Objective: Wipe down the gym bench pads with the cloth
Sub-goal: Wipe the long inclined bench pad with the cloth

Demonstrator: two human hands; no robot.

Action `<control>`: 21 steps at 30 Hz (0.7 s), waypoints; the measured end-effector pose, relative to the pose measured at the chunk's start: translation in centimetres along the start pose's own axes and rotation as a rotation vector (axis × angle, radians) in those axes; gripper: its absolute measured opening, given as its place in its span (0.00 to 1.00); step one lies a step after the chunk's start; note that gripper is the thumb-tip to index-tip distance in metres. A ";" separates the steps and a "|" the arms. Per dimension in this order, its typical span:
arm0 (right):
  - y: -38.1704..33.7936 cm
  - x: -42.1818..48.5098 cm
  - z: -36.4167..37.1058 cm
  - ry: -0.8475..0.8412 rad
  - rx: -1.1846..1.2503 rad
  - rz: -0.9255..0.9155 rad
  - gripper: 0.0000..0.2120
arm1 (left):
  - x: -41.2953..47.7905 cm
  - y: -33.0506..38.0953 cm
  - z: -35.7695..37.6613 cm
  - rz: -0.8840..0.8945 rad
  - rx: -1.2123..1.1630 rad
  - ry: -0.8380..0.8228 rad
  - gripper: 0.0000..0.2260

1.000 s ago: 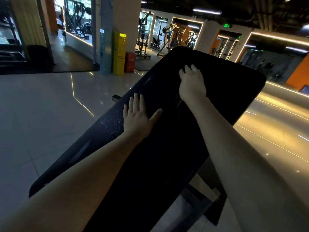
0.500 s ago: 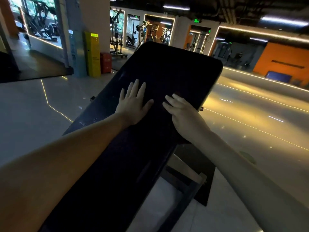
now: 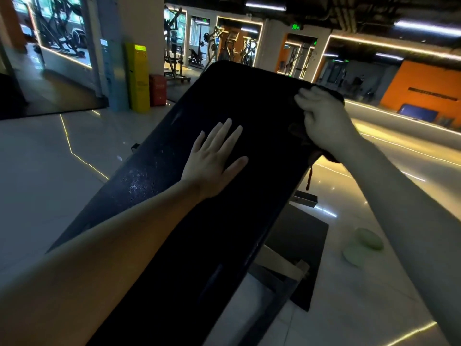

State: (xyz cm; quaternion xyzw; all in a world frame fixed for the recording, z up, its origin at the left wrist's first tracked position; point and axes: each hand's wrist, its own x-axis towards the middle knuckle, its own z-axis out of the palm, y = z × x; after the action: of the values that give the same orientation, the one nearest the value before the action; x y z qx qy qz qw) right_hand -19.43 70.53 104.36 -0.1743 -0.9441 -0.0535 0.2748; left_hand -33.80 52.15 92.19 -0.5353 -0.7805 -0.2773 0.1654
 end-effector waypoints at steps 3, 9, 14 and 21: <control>-3.5 -2.9 1.7 -0.075 0.024 -0.133 0.25 | 0.0 0.0 0.0 -0.001 0.018 0.007 0.37; -7.8 -9.3 3.3 -0.265 0.019 -0.255 0.25 | 0.0 -0.1 0.1 0.040 0.012 0.008 0.35; -6.4 -8.3 2.4 -0.170 0.028 -0.195 0.24 | -0.2 -0.2 0.0 0.040 -0.007 0.015 0.34; -2.2 1.0 1.4 0.015 -0.059 0.084 0.23 | 0.0 -0.4 0.3 0.017 0.015 0.020 0.33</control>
State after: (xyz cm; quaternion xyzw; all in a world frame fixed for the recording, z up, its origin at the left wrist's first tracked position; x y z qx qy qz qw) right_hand -21.67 69.08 103.72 -0.2216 -0.9318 -0.0709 0.2784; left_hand -34.18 52.26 91.81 -0.5378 -0.7764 -0.2753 0.1797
